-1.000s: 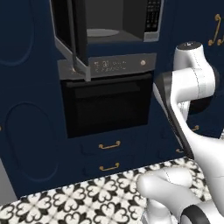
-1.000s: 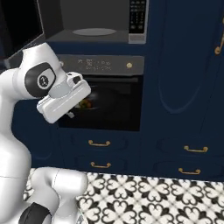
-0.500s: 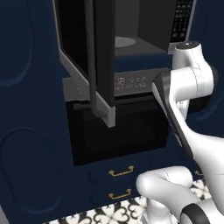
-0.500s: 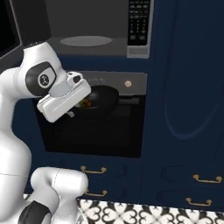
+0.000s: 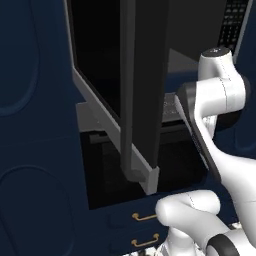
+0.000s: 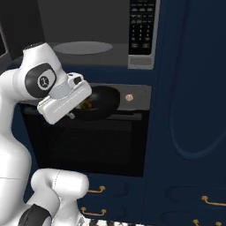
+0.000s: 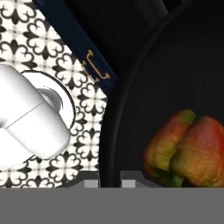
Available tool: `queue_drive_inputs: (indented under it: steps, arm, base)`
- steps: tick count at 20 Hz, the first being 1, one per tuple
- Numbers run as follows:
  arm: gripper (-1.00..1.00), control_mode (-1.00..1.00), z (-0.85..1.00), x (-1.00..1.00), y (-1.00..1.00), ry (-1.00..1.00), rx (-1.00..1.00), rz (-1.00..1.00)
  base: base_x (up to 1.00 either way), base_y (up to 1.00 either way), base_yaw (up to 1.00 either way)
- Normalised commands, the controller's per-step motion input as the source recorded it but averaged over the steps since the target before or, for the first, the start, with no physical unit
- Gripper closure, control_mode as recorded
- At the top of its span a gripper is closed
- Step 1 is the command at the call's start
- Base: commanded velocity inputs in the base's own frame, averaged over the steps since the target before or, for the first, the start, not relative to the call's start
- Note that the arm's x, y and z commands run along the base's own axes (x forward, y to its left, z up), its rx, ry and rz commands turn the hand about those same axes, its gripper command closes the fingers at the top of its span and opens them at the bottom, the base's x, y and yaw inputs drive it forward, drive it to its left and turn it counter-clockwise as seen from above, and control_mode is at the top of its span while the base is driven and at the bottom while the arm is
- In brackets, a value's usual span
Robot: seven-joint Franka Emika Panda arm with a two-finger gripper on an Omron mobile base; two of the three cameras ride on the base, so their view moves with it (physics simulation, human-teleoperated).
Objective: Pick the bell pepper from the sink and place it in the bowl. Then pick the bowl and place it in the microwave. Then close the microwave door and press the start button.
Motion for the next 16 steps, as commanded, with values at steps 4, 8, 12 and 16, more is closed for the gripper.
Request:
queue_drive_inputs:
  steps: [4,8,12,16]
  arm:
    - [1.0,1.0,0.0,0.0,0.0,0.0,0.0,0.0]
    - [1.0,1.0,0.0,0.0,0.0,0.0,0.0,0.0]
    - [1.0,-1.0,0.3,0.0,0.19,-0.14,0.0,0.1]
    - [1.0,-1.0,0.78,0.04,0.52,-0.24,0.0,0.2]
  base:
    - [0.26,0.0,0.13]
    - [0.0,0.0,0.07]
    - [-0.01,0.0,0.02]
    - [0.0,0.0,0.0]
